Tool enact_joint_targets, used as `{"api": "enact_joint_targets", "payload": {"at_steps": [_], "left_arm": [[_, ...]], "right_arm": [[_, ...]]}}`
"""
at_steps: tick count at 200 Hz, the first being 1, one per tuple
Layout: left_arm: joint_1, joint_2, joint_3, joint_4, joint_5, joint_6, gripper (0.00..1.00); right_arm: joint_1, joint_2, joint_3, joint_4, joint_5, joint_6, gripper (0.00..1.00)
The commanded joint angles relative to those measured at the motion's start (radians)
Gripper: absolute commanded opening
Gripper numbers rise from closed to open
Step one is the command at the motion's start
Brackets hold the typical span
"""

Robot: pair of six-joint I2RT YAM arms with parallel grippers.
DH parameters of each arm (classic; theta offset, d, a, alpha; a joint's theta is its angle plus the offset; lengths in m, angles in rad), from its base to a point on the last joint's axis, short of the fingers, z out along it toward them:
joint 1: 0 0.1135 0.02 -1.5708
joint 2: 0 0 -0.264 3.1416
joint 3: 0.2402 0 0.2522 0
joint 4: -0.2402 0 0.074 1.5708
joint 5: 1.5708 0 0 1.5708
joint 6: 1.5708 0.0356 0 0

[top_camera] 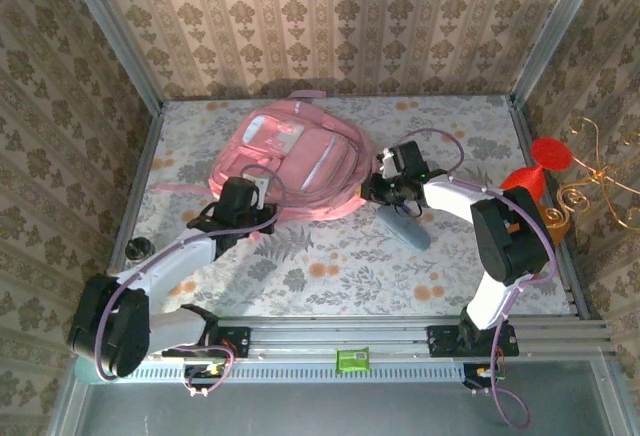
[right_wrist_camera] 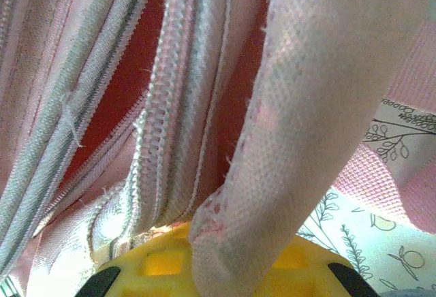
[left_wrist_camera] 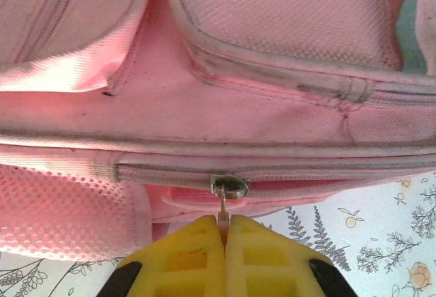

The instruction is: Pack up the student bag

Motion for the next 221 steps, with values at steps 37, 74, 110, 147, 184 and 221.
{"api": "enact_joint_targets", "payload": {"at_steps": [37,74,110,147,184,221], "left_arm": [[0.047,0.022,0.027,-0.024,-0.043,0.012,0.0],[0.092,0.061,0.036,-0.028,-0.07,0.019,0.0],[0.139,0.116,0.046,-0.016,-0.083,0.018,0.0],[0.156,0.133,0.047,-0.008,-0.087,0.001,0.02],[0.101,0.008,0.026,0.024,-0.073,-0.023,0.42],[-0.065,-0.055,0.078,0.048,-0.185,0.033,0.72]], "right_arm": [[-0.031,0.016,0.055,-0.032,0.036,-0.058,0.02],[-0.032,0.014,0.071,-0.066,0.071,-0.088,0.02],[-0.032,0.016,0.077,-0.079,0.081,-0.101,0.0],[-0.029,0.015,0.069,-0.072,0.062,-0.093,0.0],[0.026,-0.019,0.02,-0.007,-0.017,-0.037,0.0],[0.147,-0.04,-0.009,0.031,-0.008,0.0,0.03]]}}
